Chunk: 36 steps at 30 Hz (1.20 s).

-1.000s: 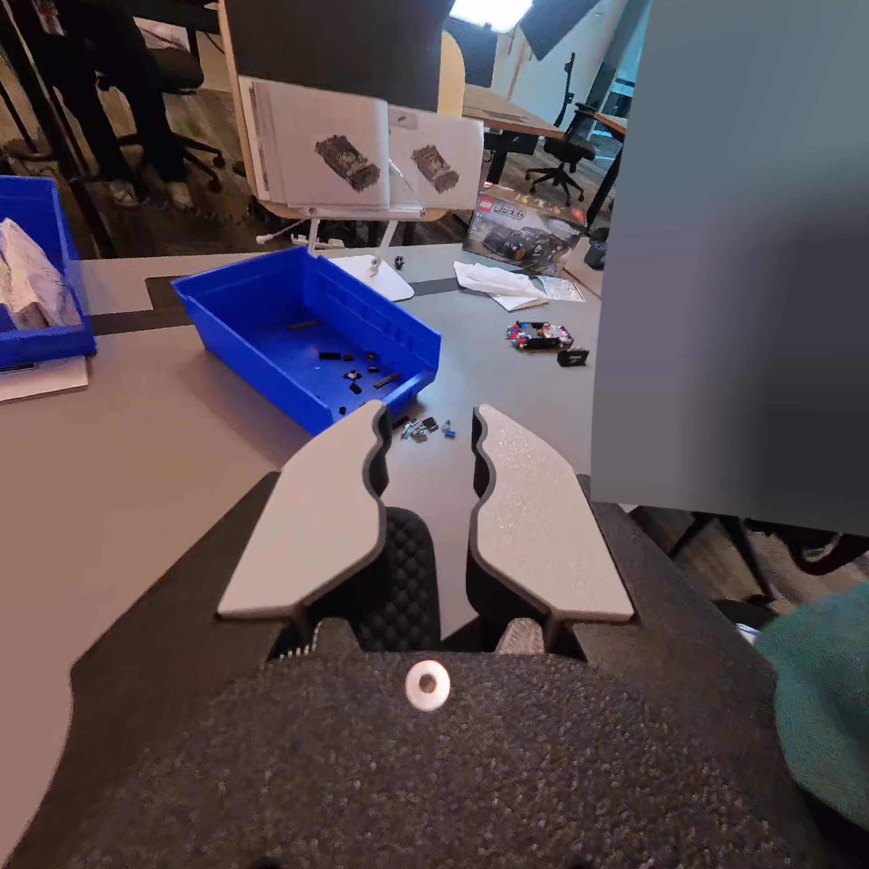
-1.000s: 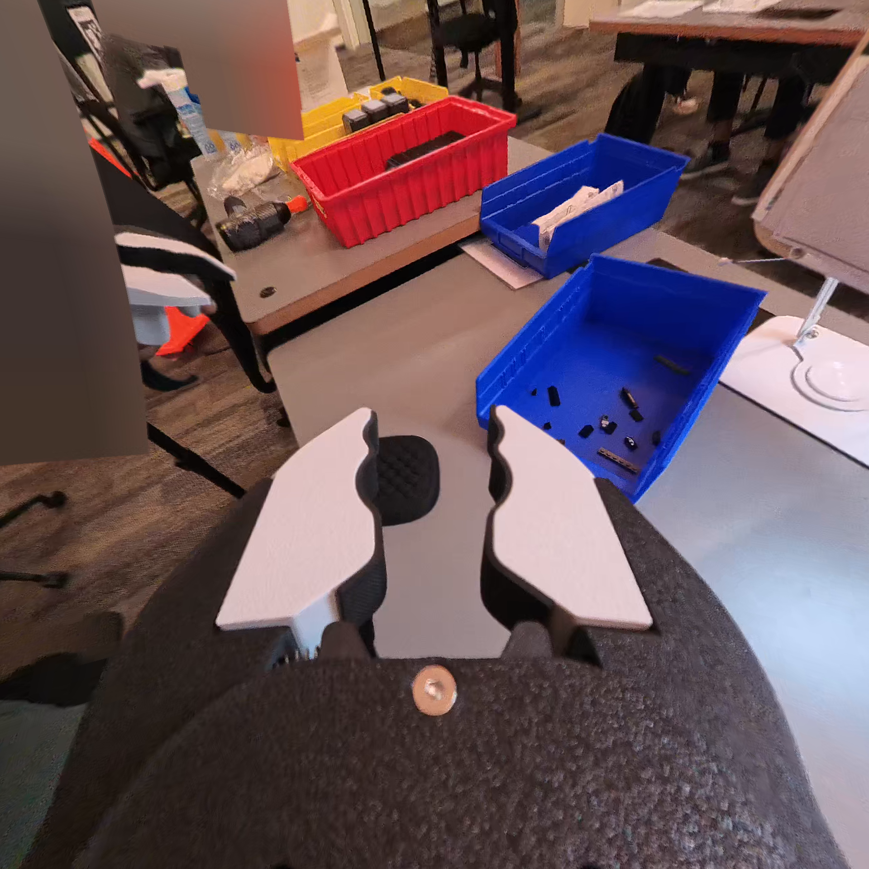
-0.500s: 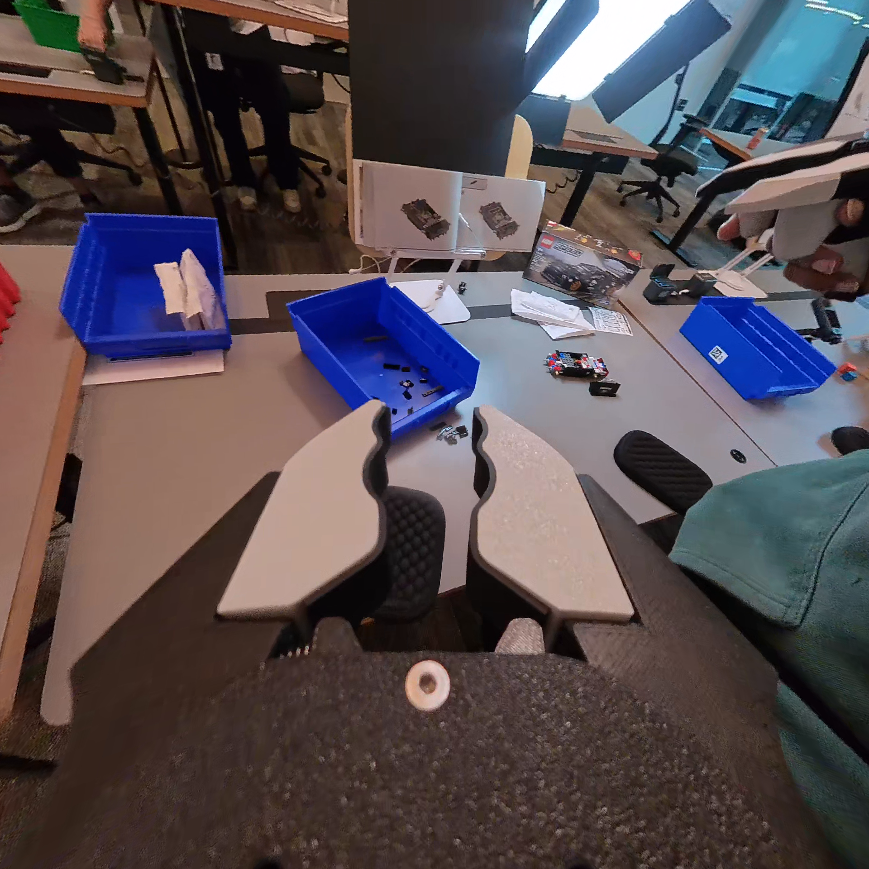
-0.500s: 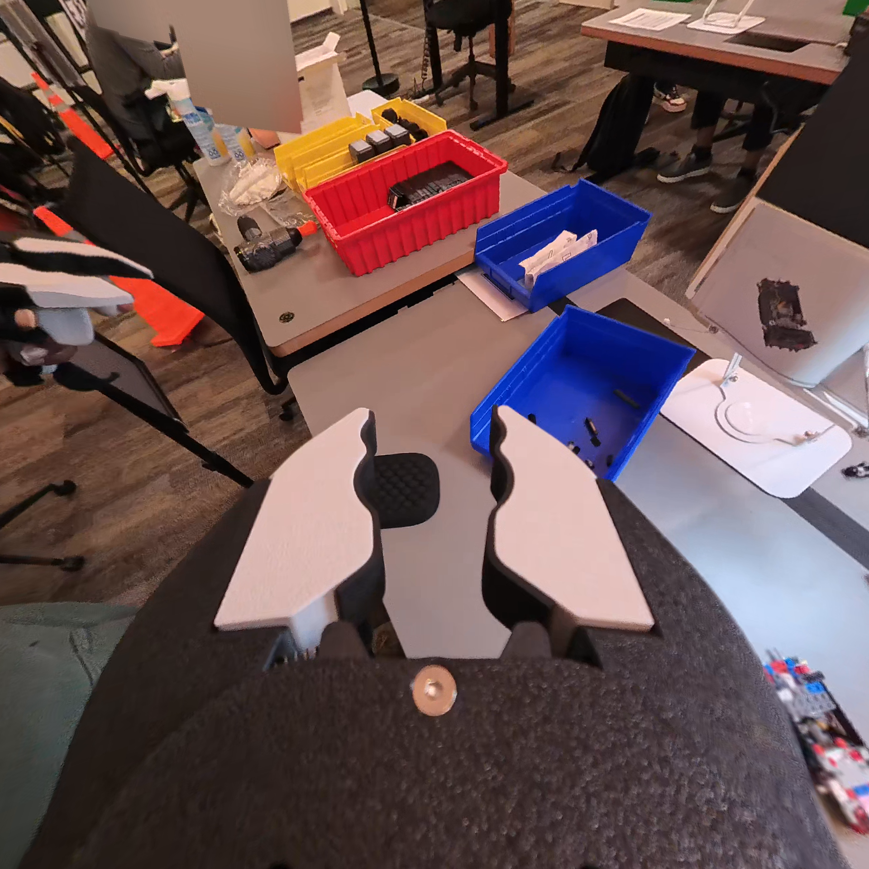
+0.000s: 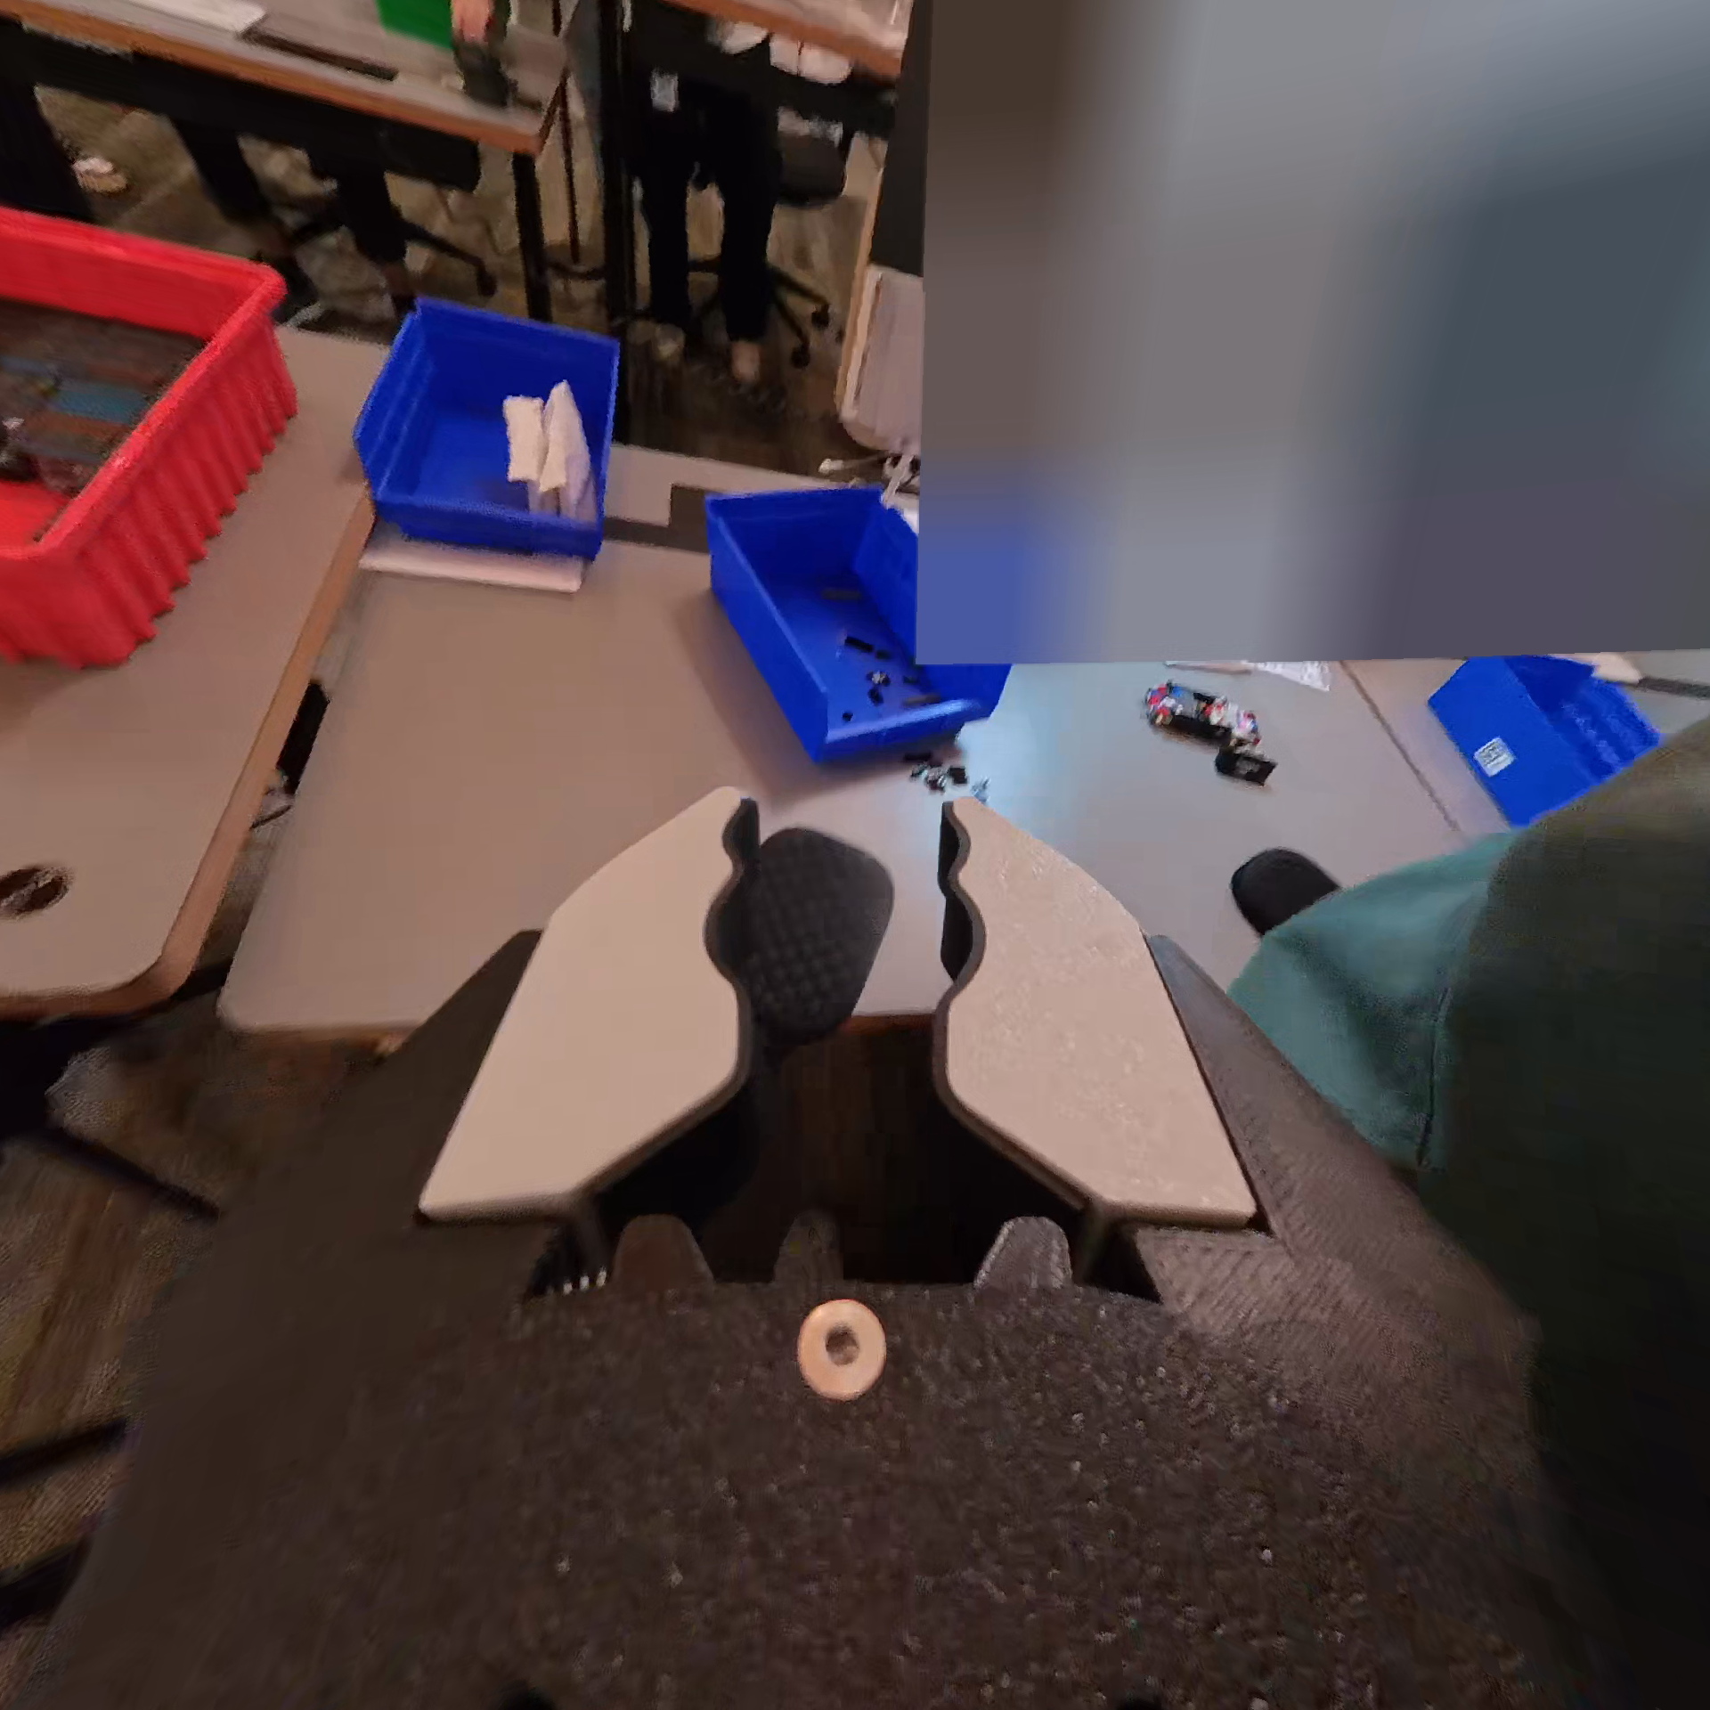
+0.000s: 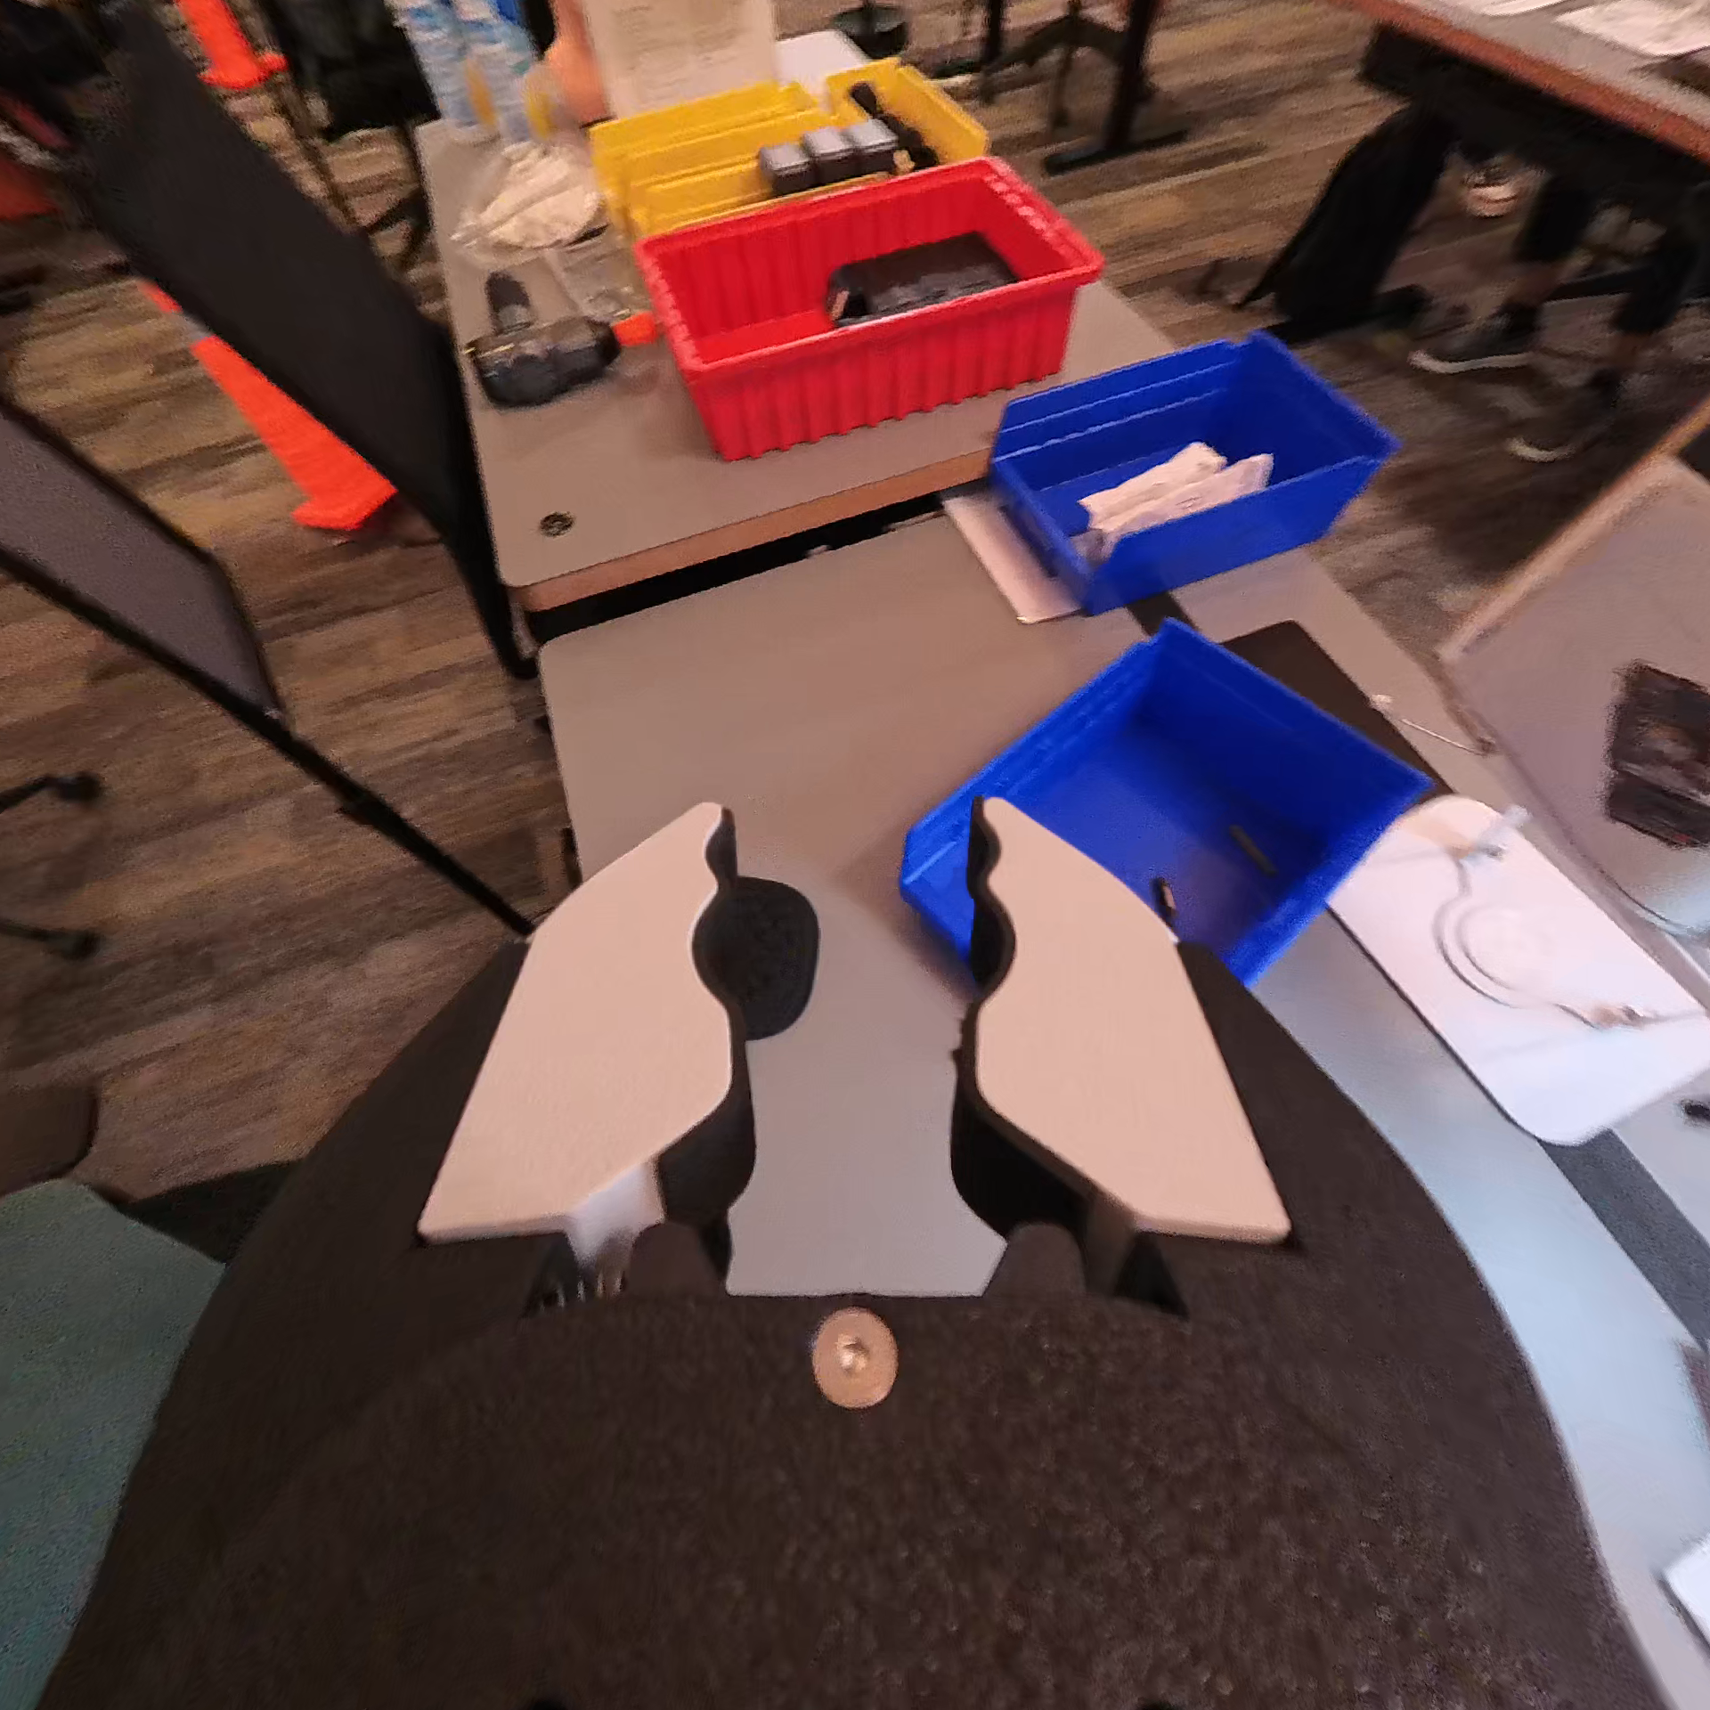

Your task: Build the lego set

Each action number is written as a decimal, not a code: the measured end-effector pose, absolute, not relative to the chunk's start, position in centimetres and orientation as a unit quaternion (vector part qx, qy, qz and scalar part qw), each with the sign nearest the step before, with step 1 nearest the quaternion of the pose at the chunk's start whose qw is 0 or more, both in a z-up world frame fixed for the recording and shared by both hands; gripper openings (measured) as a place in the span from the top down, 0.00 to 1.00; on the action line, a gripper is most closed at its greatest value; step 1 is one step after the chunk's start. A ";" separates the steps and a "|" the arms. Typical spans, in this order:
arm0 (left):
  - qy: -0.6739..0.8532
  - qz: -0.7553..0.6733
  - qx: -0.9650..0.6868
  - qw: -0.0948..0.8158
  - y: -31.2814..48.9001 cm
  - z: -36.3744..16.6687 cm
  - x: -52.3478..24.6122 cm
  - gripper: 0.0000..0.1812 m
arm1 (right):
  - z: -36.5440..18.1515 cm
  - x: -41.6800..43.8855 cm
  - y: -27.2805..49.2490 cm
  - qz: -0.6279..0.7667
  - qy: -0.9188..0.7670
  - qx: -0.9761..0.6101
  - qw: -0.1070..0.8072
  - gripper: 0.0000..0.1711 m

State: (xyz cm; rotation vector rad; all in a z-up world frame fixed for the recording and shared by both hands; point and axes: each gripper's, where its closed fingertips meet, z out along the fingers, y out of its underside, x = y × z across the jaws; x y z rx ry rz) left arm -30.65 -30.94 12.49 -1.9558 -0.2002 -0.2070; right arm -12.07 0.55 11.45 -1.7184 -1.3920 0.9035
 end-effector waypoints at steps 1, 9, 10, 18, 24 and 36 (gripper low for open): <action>-0.090 -0.072 -0.834 0.540 -32.2 12.9 -30.4 0.79 | 11.2 -12.6 0.4 0.363 -0.554 -0.656 0.361 0.72; -0.157 0.077 -0.827 0.534 -36.4 17.9 -22.8 0.81 | 11.7 -8.6 -1.0 0.447 -0.598 -0.579 0.327 0.71; -0.167 0.081 -0.823 0.537 -36.2 18.0 -21.4 0.81 | 12.1 -7.1 -0.9 0.450 -0.602 -0.576 0.323 0.71; -0.170 0.038 -0.826 0.535 -31.6 14.9 -13.4 0.79 | 14.6 4.5 3.6 0.433 -0.559 -0.605 0.365 0.72; -0.168 -0.047 -0.829 0.531 -27.3 12.0 -12.1 0.78 | 16.1 6.9 5.2 0.421 -0.529 -0.617 0.403 0.72; -0.119 -0.191 -0.847 0.482 -20.0 5.8 -10.7 0.73 | 16.7 6.0 6.4 0.394 -0.476 -0.642 0.453 0.72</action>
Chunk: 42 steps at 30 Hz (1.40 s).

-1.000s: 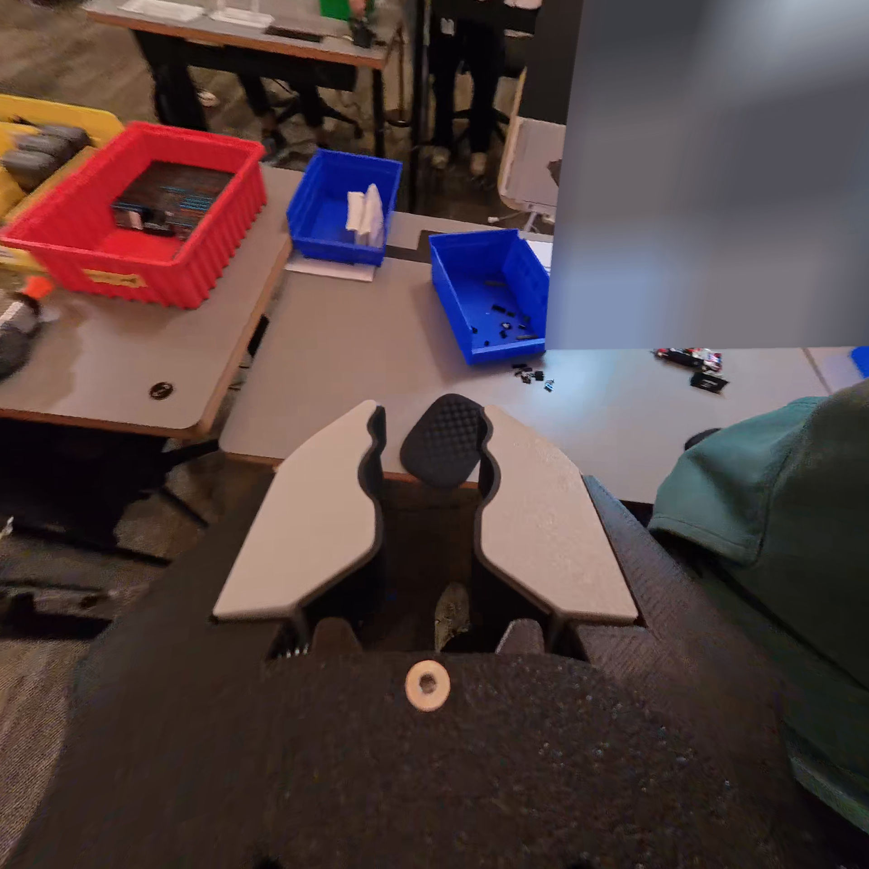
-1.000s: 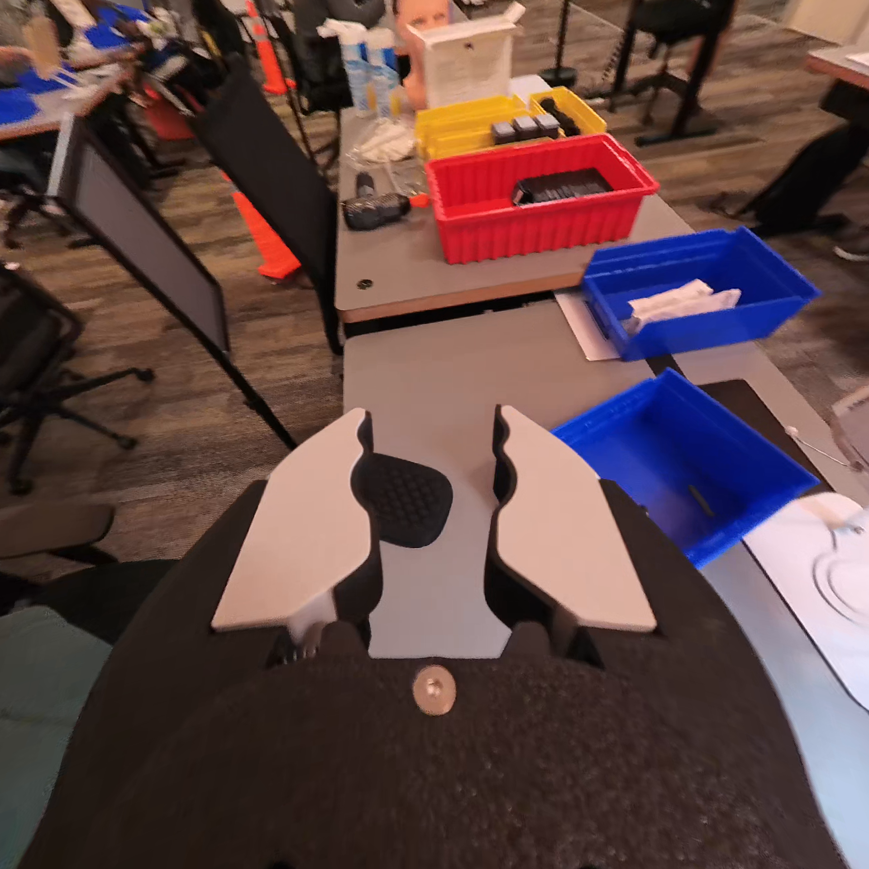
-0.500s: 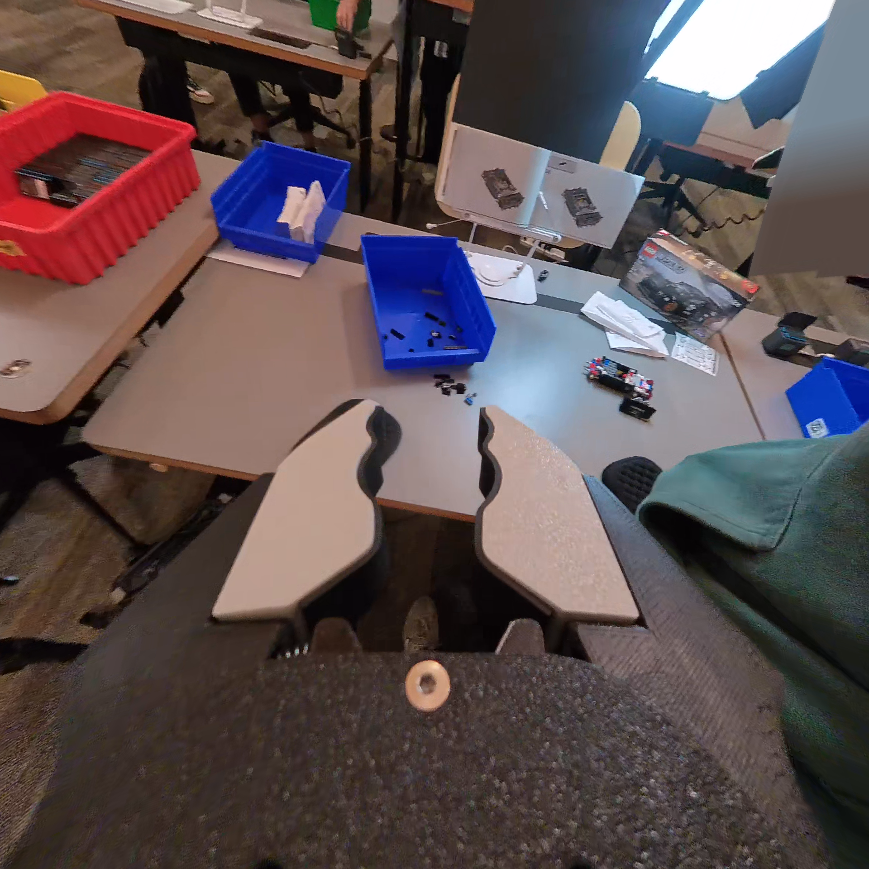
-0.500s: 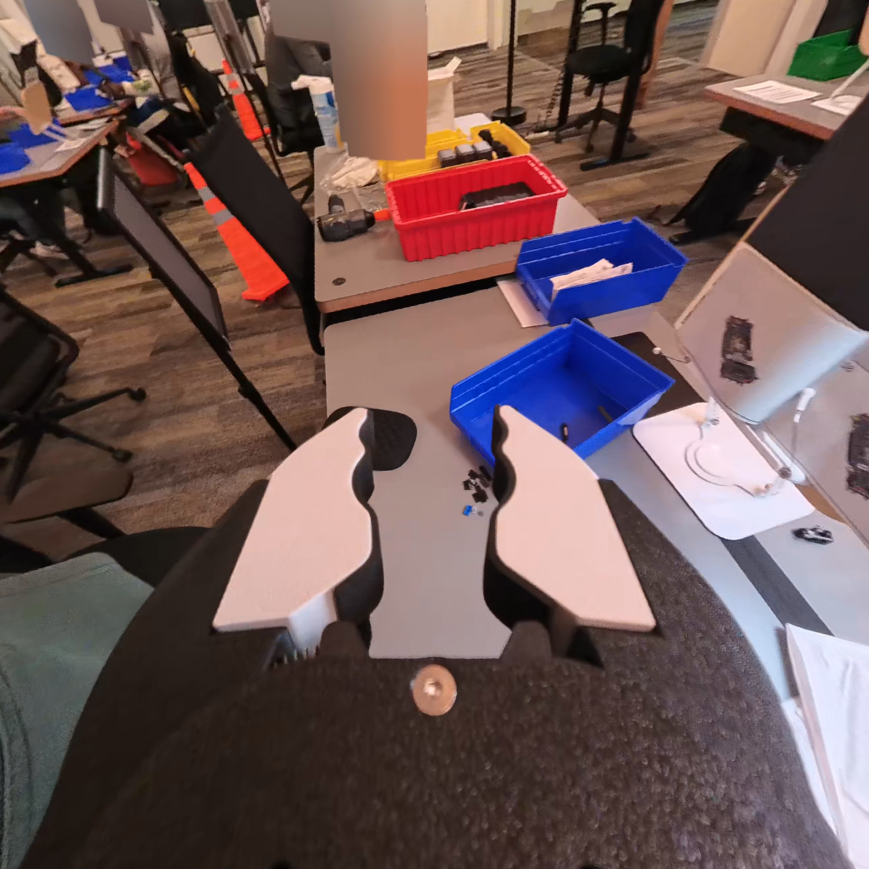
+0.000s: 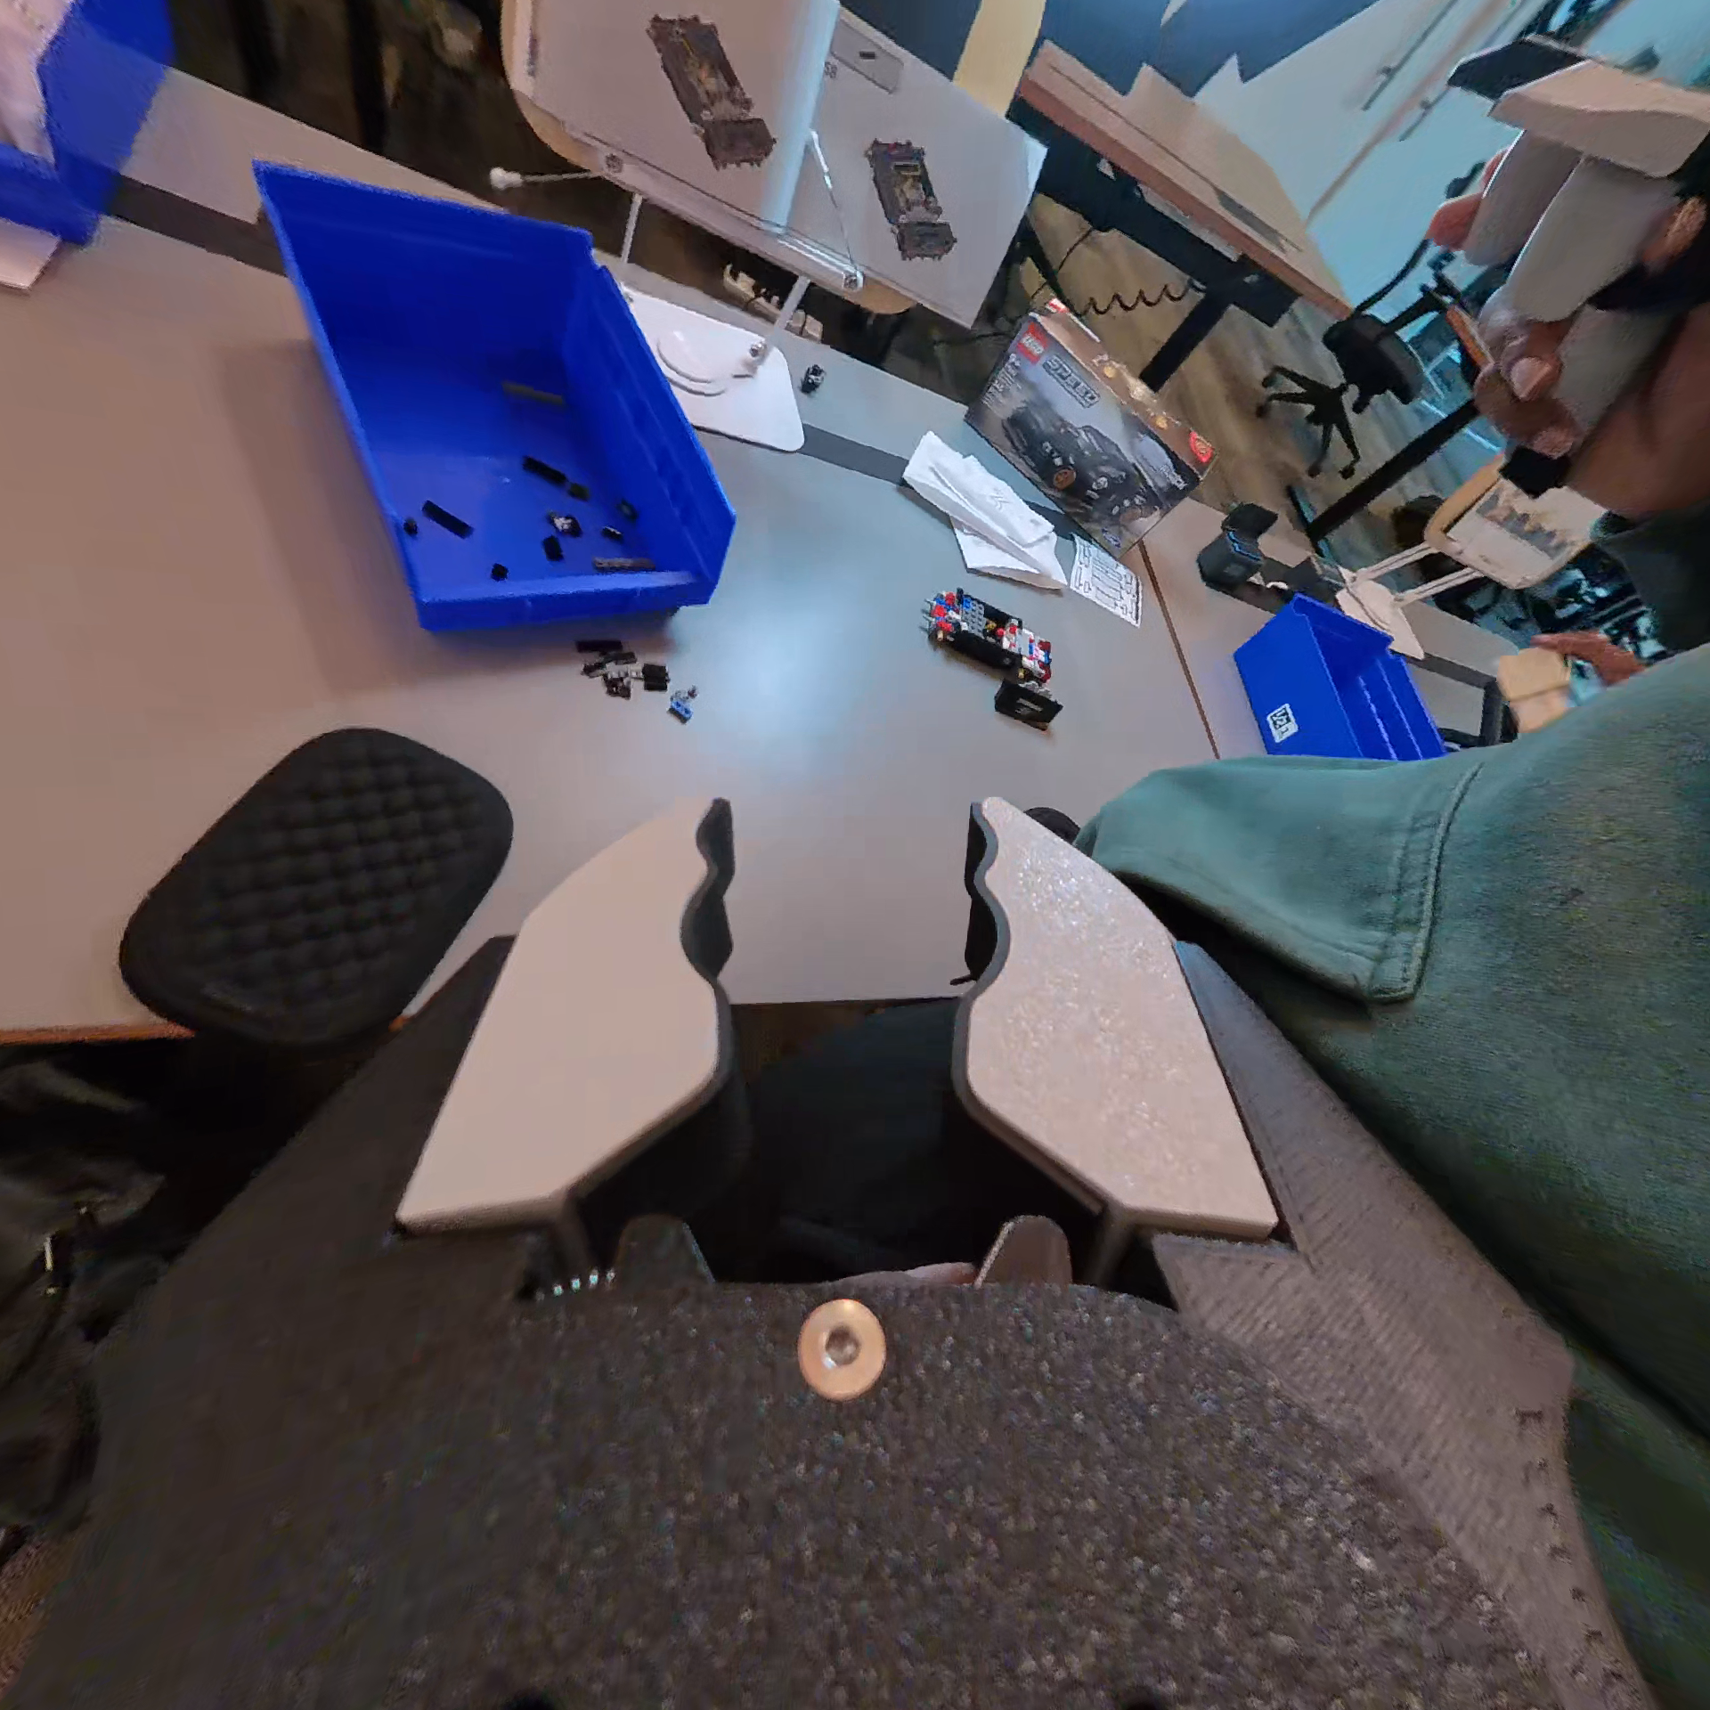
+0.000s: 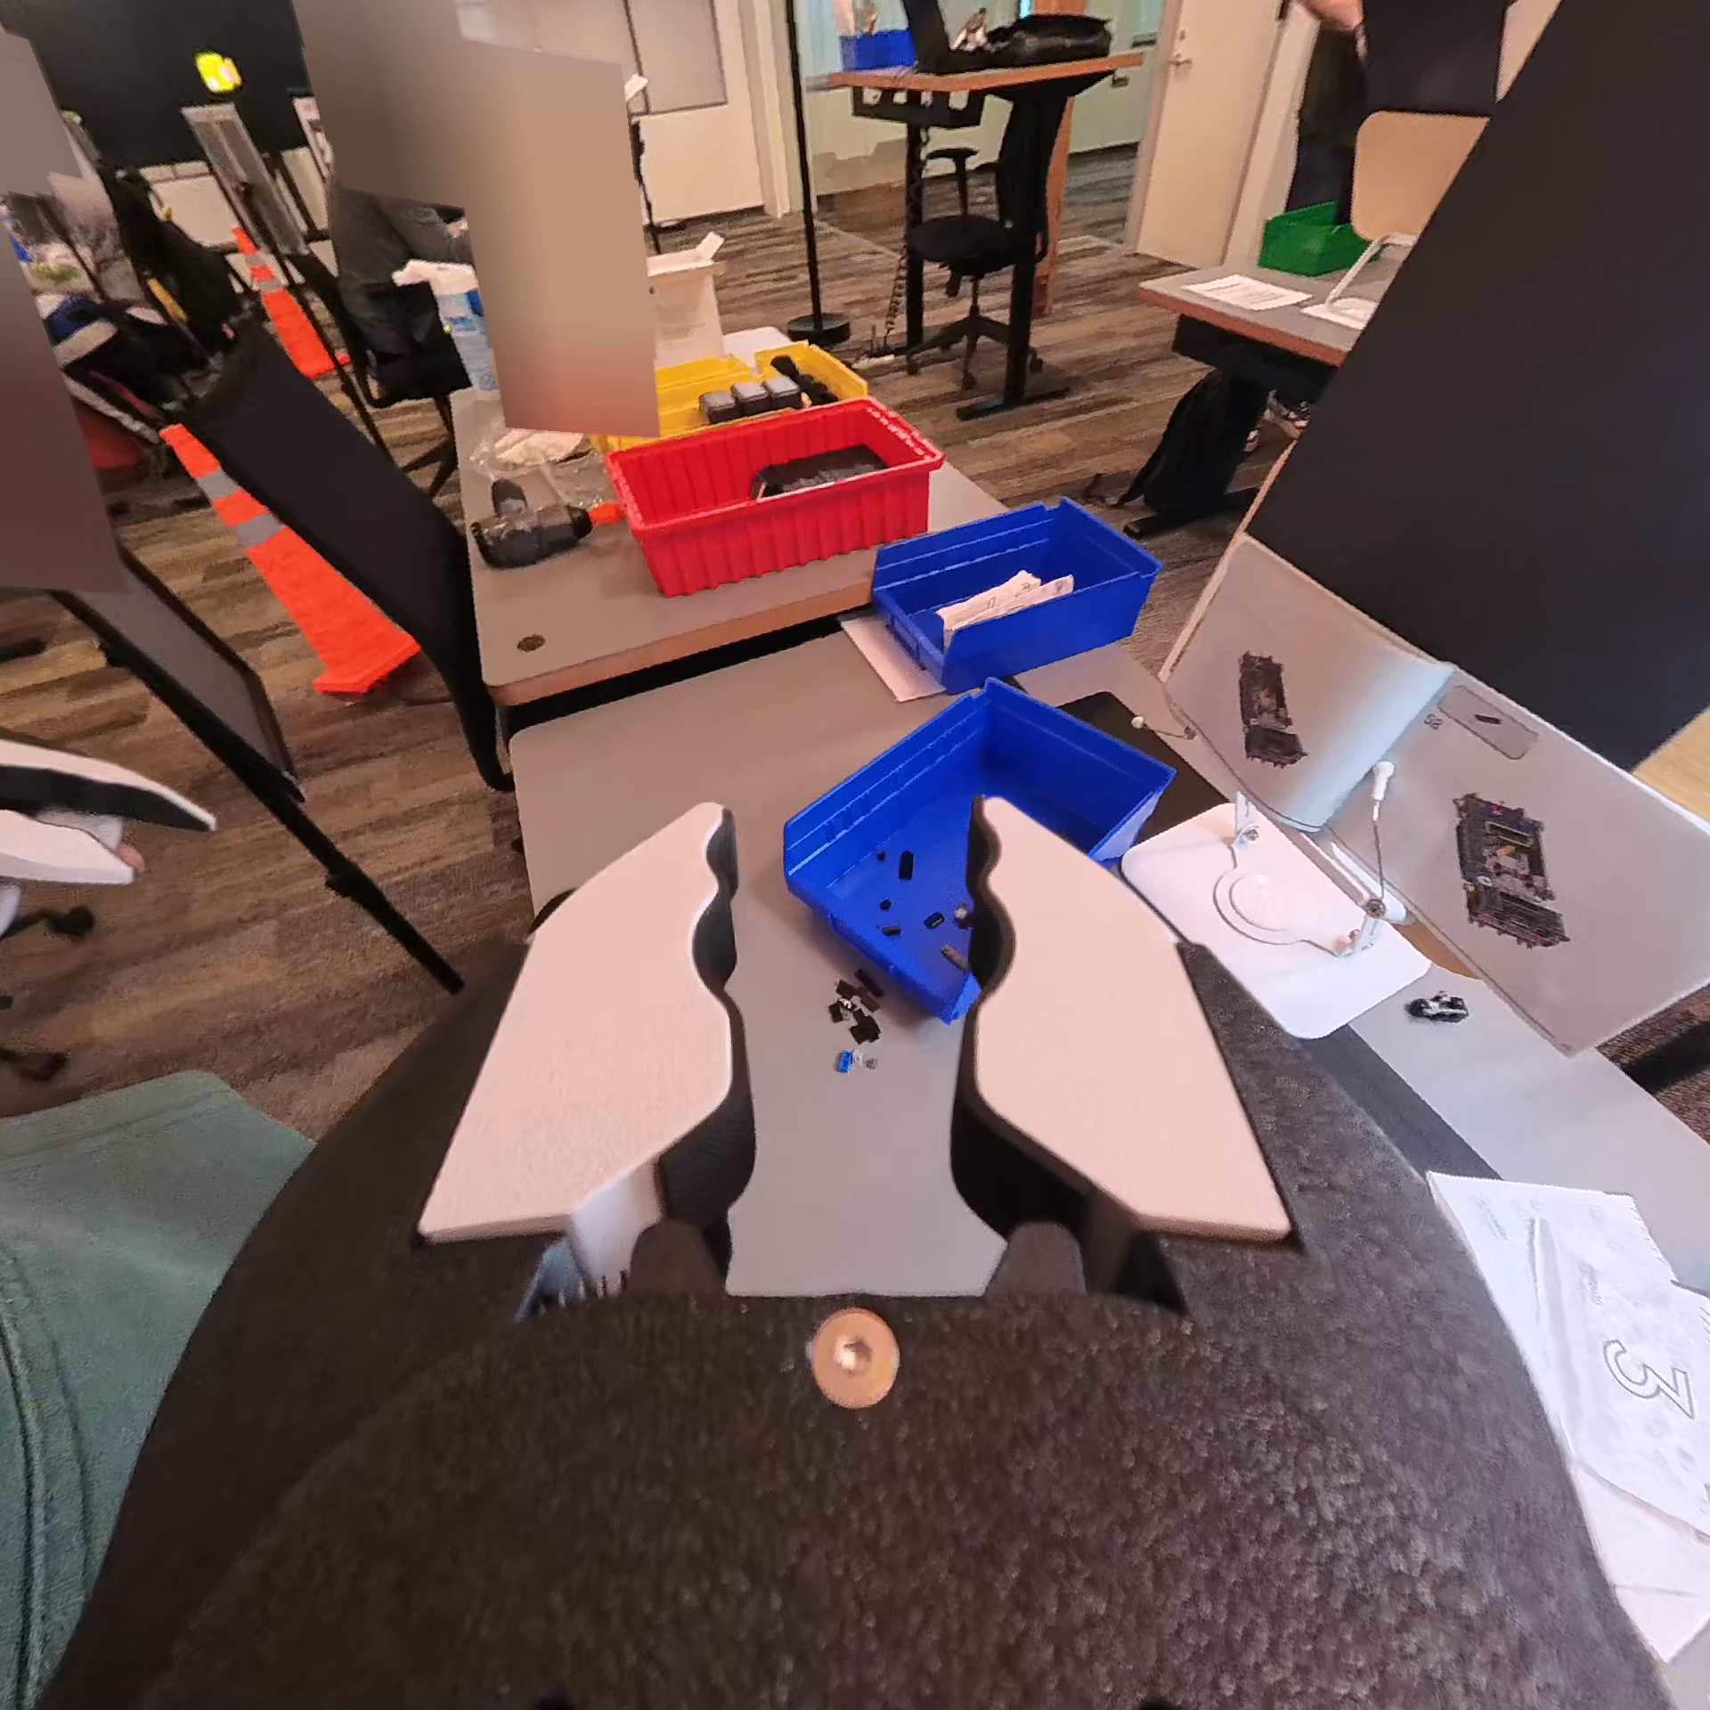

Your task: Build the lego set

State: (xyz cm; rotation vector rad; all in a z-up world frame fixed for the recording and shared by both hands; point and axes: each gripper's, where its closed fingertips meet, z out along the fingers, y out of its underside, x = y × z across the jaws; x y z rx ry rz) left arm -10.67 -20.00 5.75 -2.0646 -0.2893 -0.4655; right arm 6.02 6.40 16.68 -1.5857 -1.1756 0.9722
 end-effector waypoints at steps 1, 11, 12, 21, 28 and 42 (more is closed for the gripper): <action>-0.111 -0.192 -0.846 0.485 -19.5 6.1 -11.2 0.74 | 16.7 6.0 6.5 0.392 -0.471 -0.645 0.457 0.72; -0.022 -0.232 -0.862 0.450 -15.7 7.4 -13.9 0.73 | 14.9 7.1 5.4 0.377 -0.438 -0.676 0.458 0.72; -0.014 -0.238 -0.865 0.443 -15.6 7.2 -13.8 0.73 | 14.8 7.3 5.3 0.375 -0.432 -0.679 0.459 0.72; -0.002 -0.343 -0.850 0.400 -13.9 6.0 -9.7 0.75 | 13.7 11.0 4.6 0.342 -0.405 -0.710 0.463 0.72; -0.027 -0.429 -0.840 0.332 -15.0 2.9 -0.9 0.80 | 14.2 15.4 5.8 0.323 -0.372 -0.727 0.477 0.72; -0.035 -0.290 -0.873 0.390 -10.1 -1.3 -2.6 0.99 | 12.8 15.7 6.2 0.330 -0.406 -0.729 0.442 0.72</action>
